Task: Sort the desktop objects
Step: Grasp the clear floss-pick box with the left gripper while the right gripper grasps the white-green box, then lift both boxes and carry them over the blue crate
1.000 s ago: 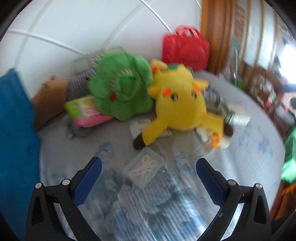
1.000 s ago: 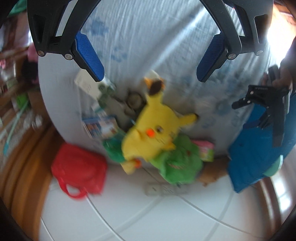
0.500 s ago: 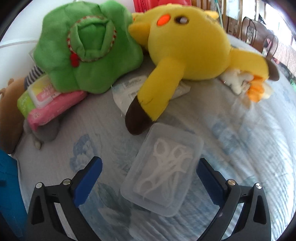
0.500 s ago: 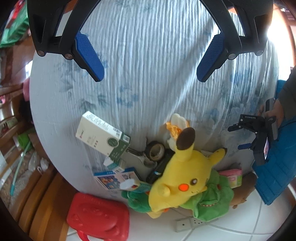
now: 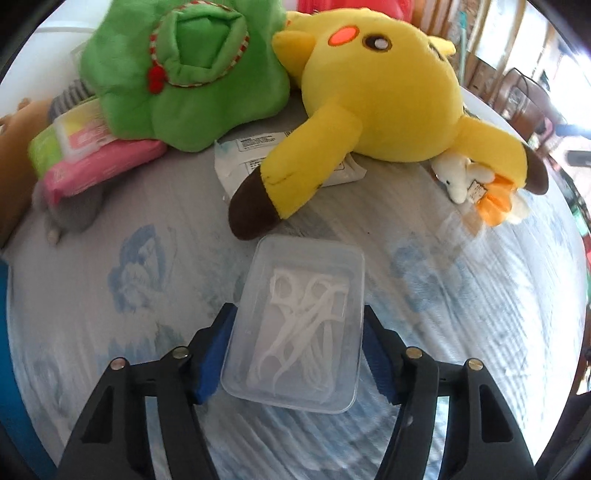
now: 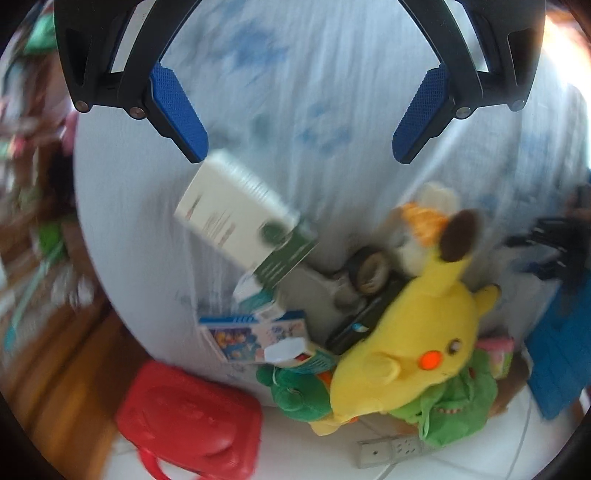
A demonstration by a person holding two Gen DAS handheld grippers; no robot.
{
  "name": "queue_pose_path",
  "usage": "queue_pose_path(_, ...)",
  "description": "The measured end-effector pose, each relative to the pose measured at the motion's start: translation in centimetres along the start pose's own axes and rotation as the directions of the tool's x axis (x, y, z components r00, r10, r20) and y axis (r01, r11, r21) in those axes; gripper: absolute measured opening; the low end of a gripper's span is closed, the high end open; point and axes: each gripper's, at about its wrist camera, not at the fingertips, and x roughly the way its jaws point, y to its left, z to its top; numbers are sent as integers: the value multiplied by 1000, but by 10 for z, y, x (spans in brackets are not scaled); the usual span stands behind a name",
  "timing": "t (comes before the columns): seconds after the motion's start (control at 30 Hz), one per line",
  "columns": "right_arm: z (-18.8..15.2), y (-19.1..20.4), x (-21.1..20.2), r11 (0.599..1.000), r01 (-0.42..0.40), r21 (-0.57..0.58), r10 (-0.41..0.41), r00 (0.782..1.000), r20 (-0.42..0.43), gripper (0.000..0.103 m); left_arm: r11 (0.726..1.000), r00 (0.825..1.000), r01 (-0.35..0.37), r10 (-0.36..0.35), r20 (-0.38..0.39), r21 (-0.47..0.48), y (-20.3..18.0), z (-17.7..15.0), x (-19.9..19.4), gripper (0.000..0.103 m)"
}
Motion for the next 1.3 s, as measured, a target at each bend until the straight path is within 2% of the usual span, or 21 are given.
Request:
queue_pose_path(0.07, 13, -8, 18, 996, 16, -89, -15, 1000, 6, 101, 999, 1000, -15, 15, 10, -31, -9, -6, -11, 64)
queue_pose_path(0.2, 33, -18, 60, 975, -18, -223, 11, 999, -33, 101, 997, 999, -26, 29, 28, -76, -27, -14, -29, 63)
queue_pose_path(0.47, 52, -26, 112, 914, -74, -400, 27, 992, -121, 101, 992, 998, -52, 56, 33, -115, -51, -14, -45, 63)
queue_pose_path(0.6, 51, -27, 134, 880, -110, -462, 34, 985, -170, 101, 986, 996, -70, 76, 36, -149, -43, -19, -57, 63)
queue_pose_path(0.7, 48, -30, 138, 871, -156, -465, 69, 977, -200, 87, 983, 995, -81, 89, 42, -165, -39, -18, -60, 63)
queue_pose_path(0.83, 42, -38, 127, 902, -187, -389, 114, 973, -203, 84, 978, 992, -99, 111, 61, -184, -38, -17, -77, 63)
queue_pose_path(1.03, 20, -35, 84, 945, -175, -277, 135, 978, -158, 83, 973, 983, -104, 132, 130, -207, -44, -15, -117, 63)
queue_pose_path(1.3, 11, 2, -20, 980, -148, -132, 146, 989, -25, 83, 972, 963, -73, 127, 237, -224, -46, -22, -181, 63)
